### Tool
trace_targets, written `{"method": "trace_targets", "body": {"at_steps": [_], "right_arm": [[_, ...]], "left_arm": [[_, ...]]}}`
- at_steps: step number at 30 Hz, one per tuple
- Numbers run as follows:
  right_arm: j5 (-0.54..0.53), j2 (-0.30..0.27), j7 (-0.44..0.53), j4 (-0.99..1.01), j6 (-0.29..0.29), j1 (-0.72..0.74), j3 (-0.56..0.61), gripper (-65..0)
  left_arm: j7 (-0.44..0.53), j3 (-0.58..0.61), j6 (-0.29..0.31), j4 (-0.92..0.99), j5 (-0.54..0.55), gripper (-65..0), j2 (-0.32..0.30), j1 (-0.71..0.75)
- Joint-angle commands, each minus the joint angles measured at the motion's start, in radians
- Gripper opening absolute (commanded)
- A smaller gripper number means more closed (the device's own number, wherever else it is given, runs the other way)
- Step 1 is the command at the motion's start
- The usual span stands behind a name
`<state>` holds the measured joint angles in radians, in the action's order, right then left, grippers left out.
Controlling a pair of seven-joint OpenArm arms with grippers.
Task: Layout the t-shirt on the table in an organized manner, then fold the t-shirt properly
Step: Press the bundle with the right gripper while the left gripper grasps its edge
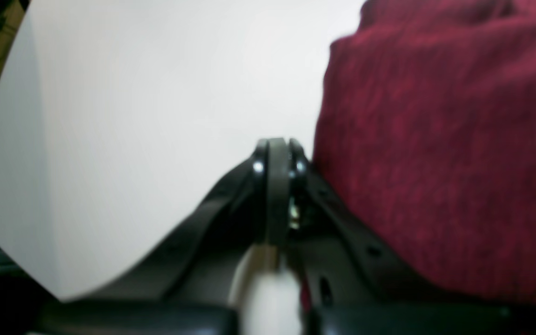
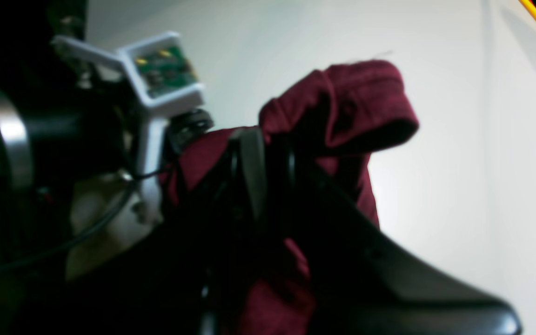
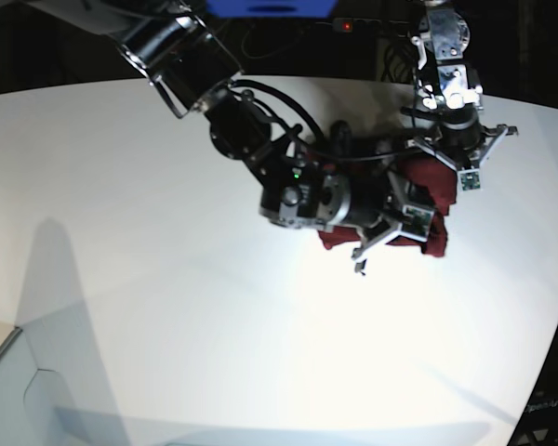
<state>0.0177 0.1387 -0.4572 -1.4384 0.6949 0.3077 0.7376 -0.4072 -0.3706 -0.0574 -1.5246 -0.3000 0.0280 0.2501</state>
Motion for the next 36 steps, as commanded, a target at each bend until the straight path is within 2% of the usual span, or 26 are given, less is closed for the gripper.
{"method": "trace_targets", "body": {"at_steps": [1, 7, 10, 13, 18, 21, 25, 31, 34, 36], "right_arm": [[-0.025, 0.018, 0.038, 0.001, 0.003, 0.023, 0.021, -64.2], [-0.025, 0.018, 0.117, 0.092, 0.003, 0.041, 0.055, -63.8], [-0.025, 0.018, 0.128, 0.097, 0.003, 0.041, 0.055, -63.1], [-0.025, 0.018, 0.13, 0.095, 0.003, 0.043, 0.055, -57.3], [-0.025, 0.018, 0.133, 0.08, 0.003, 0.043, 0.055, -43.9], [-0.025, 0.018, 0.133, 0.026, 0.003, 0.04, 0.052, -40.0], [-0.025, 0.018, 0.127, -0.046, 0.003, 0.037, 0.027, -39.8], [-0.023, 0.018, 0.125, -0.051, 0.003, -0.025, -0.214, -40.3], [-0.023, 0.018, 0.125, -0.054, 0.003, -0.061, -0.323, -44.8], [-0.023, 0.018, 0.125, -0.055, 0.003, -0.091, -0.384, -51.0]], "left_arm": [[0.015, -0.001, -0.008, -0.017, -0.005, -65.0, -0.006, -0.004], [0.014, -0.001, -0.008, -0.027, -0.005, -65.0, -0.006, -0.004], [0.015, -0.001, -0.008, -0.027, -0.005, -65.0, -0.006, 0.002], [0.015, -0.001, -0.008, -0.026, -0.005, -65.0, -0.006, 0.005], [0.012, -0.001, -0.008, -0.026, -0.005, -65.0, -0.004, 0.007], [0.012, -0.005, -0.008, -0.026, -0.005, -65.0, -0.006, 0.007], [0.014, -0.011, -0.008, -0.027, -0.001, -65.0, -0.009, 0.019], [0.018, -0.012, -0.008, -0.027, 0.002, -65.0, -0.036, 0.035], [0.018, -0.012, -0.008, -0.027, 0.002, -65.0, -0.036, 0.035], [0.018, -0.012, -0.008, -0.027, 0.002, -65.0, -0.036, 0.031]]}}
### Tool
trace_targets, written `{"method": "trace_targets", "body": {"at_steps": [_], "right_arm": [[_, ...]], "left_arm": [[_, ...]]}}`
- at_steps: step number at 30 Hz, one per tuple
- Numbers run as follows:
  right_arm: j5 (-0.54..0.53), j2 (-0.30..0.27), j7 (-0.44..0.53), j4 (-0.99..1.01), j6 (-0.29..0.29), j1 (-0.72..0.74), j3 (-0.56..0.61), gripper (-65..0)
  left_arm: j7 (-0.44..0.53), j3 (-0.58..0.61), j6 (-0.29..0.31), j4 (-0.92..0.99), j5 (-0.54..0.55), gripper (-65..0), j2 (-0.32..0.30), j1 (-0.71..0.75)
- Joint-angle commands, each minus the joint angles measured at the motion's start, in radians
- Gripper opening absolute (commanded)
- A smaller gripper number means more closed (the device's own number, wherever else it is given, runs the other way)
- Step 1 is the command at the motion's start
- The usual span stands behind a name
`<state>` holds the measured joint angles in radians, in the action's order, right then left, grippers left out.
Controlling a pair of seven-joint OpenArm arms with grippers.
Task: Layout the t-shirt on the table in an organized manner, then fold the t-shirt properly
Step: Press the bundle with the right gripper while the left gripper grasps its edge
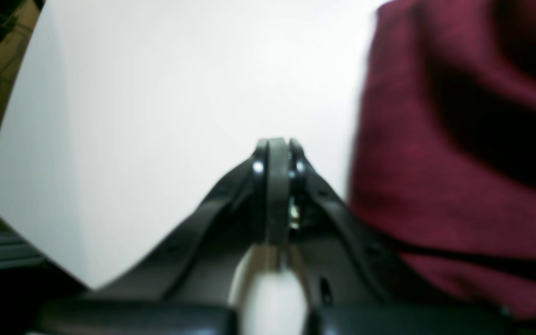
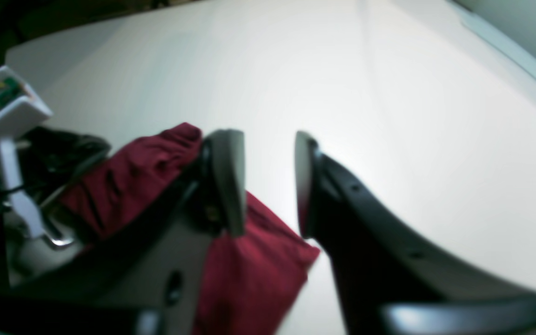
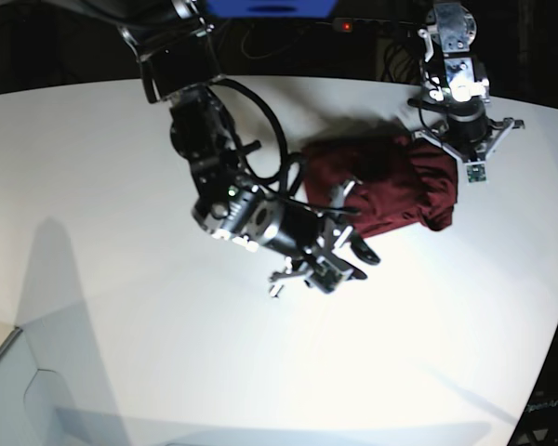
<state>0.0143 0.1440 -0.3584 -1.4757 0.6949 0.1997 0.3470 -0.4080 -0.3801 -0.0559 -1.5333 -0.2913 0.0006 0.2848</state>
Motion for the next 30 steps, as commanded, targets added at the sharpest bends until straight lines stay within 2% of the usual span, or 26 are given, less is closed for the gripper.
{"method": "trace_targets", "body": {"at_steps": [1, 4, 9, 16, 20, 24, 30], "right_arm": [[-0.02, 0.013, 0.026, -0.018, 0.003, -0.001, -0.019, -55.2], [-0.02, 0.013, 0.026, -0.035, 0.003, -0.073, -0.061, -65.0], [-0.02, 0.006, 0.029, -0.056, 0.003, -0.188, -0.068, -65.0], [-0.018, 0.007, 0.031, 0.043, 0.003, -0.188, -0.038, -65.0], [-0.02, 0.013, 0.031, 0.145, 0.003, -0.124, 0.065, -65.0], [-0.02, 0.013, 0.032, 0.206, 0.003, -0.059, 0.22, -65.0], [-0.02, 0.013, 0.032, 0.148, 0.003, 0.008, 0.415, -65.0]], "left_arm": [[0.019, -0.003, -0.009, -0.019, -0.007, -65.0, -0.009, -0.006], [0.019, -0.003, -0.009, -0.019, -0.007, -65.0, -0.009, -0.009], [0.021, -0.003, -0.009, -0.019, -0.007, -65.0, -0.011, -0.011], [0.021, -0.003, -0.009, -0.017, -0.007, -65.0, -0.023, -0.011], [0.021, -0.003, -0.009, -0.011, -0.007, -65.0, -0.023, -0.011], [0.021, -0.003, -0.009, -0.037, -0.007, -65.0, -0.023, 0.0], [0.016, -0.004, -0.009, -0.14, -0.007, -65.0, -0.046, 0.052]]}}
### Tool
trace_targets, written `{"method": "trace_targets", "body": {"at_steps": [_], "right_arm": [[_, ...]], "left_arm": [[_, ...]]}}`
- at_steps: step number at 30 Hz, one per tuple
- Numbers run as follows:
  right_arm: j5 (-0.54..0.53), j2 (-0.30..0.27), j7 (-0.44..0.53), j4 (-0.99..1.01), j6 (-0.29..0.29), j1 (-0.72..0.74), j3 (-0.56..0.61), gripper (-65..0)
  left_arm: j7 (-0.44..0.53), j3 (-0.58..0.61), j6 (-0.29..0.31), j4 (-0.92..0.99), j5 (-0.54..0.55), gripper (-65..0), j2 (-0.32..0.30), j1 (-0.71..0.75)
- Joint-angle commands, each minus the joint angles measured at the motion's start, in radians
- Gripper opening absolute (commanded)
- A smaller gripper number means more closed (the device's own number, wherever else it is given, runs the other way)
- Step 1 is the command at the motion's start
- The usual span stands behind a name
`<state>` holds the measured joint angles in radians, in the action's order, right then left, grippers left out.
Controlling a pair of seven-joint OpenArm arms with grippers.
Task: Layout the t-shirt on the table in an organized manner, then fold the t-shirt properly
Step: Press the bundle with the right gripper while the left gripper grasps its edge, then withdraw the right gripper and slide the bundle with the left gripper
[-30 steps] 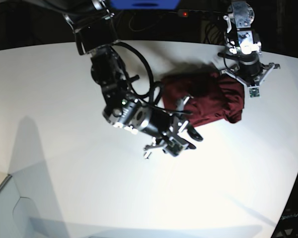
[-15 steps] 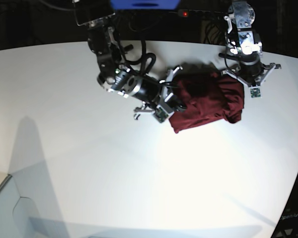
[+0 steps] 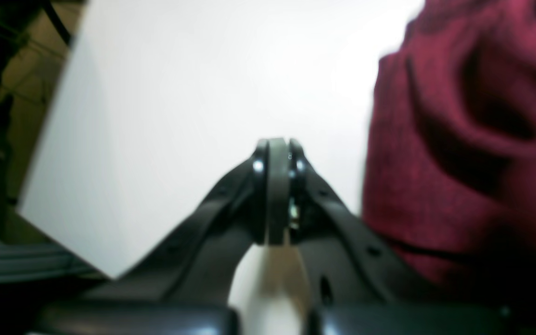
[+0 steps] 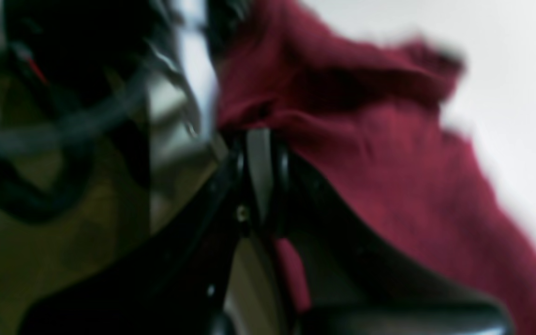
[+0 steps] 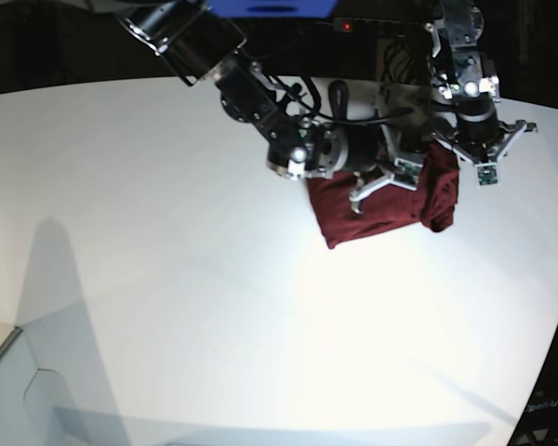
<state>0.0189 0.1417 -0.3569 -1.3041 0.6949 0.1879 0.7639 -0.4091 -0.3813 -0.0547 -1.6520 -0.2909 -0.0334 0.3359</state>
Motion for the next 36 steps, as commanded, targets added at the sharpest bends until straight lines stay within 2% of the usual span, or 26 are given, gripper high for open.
{"method": "trace_targets", "body": {"at_steps": [1, 4, 10, 15, 19, 23, 27, 29, 32, 36], "right_arm": [[-0.024, 0.015, 0.031, -0.045, 0.003, 0.022, 0.01, -65.0], [-0.024, 0.012, 0.031, -0.116, 0.003, 0.017, 0.016, -65.0], [-0.024, -0.052, 0.029, -0.183, 0.003, -0.011, 0.009, -65.0], [-0.024, -0.092, 0.026, -0.183, 0.003, -0.012, -0.022, -65.0], [-0.021, -0.101, 0.026, -0.194, 0.003, -0.058, -0.157, -65.0], [-0.021, -0.155, 0.025, -0.242, 0.003, -0.118, -0.297, -65.0], [-0.021, -0.219, 0.025, -0.265, 0.003, -0.179, -0.387, -65.0], [-0.021, -0.239, 0.025, -0.269, 0.003, -0.204, -0.415, -65.0], [-0.021, -0.254, 0.025, -0.279, 0.003, -0.238, -0.465, -65.0], [-0.021, -0.261, 0.025, -0.291, 0.003, -0.268, -0.531, -65.0]], "left_arm": [[0.016, -0.003, -0.01, -0.037, -0.008, -65.0, -0.02, 0.01], [0.016, -0.025, -0.01, -0.086, -0.006, -65.0, -0.036, 0.045], [0.019, -0.117, -0.009, -0.196, -0.006, -65.0, -0.032, 0.102], [0.016, -0.123, -0.009, -0.256, 0.0, -65.0, -0.027, 0.104], [0.013, -0.1, -0.009, -0.307, 0.144, -64.6, 0.025, 0.055], [0.013, -0.04, -0.009, -0.31, 0.272, -57.1, 0.08, 0.007], [0.013, 0.124, -0.012, -0.294, 0.341, -42.7, 0.092, 0.007], [0.013, 0.201, -0.015, -0.268, 0.367, -38.5, 0.092, 0.007], [0.013, 0.282, -0.017, -0.222, 0.368, -37.6, 0.092, 0.006], [0.013, 0.284, -0.01, -0.207, 0.376, -37.4, 0.085, 0.013]]}}
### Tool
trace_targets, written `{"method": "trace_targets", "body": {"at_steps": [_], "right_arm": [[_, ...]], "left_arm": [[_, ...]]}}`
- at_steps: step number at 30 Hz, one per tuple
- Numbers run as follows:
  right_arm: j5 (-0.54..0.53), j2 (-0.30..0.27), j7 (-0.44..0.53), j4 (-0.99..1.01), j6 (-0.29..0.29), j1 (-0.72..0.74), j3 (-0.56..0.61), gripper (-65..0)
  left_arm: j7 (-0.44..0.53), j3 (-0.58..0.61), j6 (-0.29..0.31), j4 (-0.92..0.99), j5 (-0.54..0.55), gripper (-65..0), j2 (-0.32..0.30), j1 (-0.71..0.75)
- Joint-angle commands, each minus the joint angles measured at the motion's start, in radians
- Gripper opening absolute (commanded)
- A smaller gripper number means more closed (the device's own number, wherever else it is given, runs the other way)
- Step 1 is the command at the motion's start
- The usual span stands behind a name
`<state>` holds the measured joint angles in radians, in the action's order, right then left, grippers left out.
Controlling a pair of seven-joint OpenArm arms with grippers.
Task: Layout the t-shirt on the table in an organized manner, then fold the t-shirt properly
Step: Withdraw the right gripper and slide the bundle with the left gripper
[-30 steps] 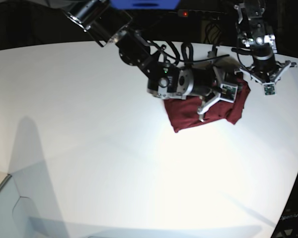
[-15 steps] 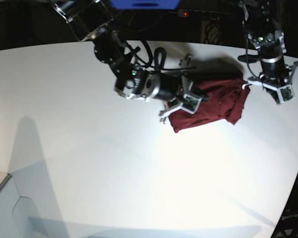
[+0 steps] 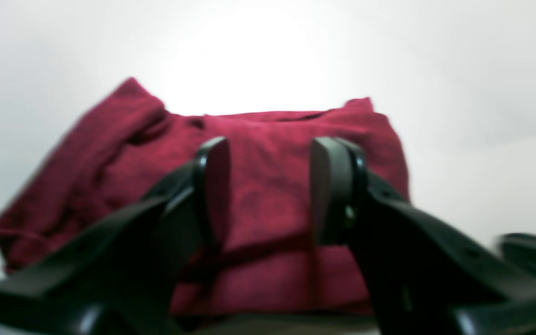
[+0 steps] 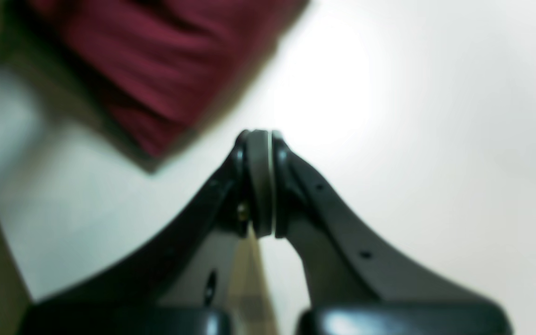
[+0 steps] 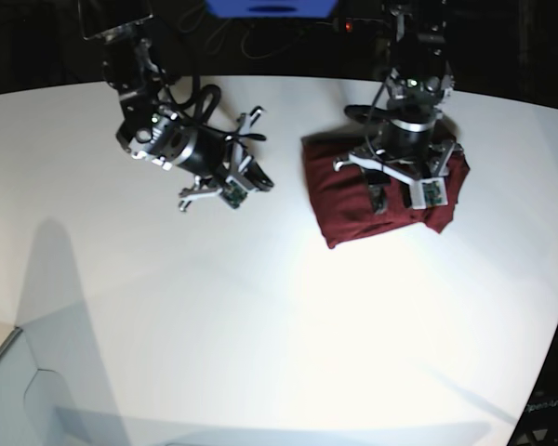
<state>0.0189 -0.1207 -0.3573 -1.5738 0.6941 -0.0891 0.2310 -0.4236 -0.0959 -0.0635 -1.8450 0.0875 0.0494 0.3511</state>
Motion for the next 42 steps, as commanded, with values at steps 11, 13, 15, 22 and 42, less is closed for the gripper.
{"method": "trace_targets", "body": {"at_steps": [11, 13, 15, 22, 42], "right_arm": [[-0.021, 0.002, 0.025, -0.023, 0.004, -0.01, -0.031, -65.0], [-0.021, 0.002, 0.025, -0.023, 0.004, -0.01, -0.031, -65.0], [-0.021, 0.002, 0.025, -0.023, 0.004, -0.01, -0.031, -65.0], [-0.021, 0.006, 0.025, -0.015, 0.004, -0.008, -0.026, -65.0], [-0.021, 0.002, 0.025, -0.017, 0.004, -0.027, -0.026, -65.0]], "left_arm": [[0.027, -0.207, -0.002, 0.132, -0.001, -21.4, 0.002, 0.016], [0.027, -0.265, -0.002, 0.14, -0.001, -21.4, 0.002, 0.019], [0.027, -0.321, 0.0, 0.135, 0.001, -21.4, 0.002, 0.03], [0.027, -0.371, 0.0, 0.101, 0.199, -21.4, -0.047, 0.059], [-0.034, -0.496, 0.0, 0.005, 0.32, -21.1, -0.173, 0.081]]}}
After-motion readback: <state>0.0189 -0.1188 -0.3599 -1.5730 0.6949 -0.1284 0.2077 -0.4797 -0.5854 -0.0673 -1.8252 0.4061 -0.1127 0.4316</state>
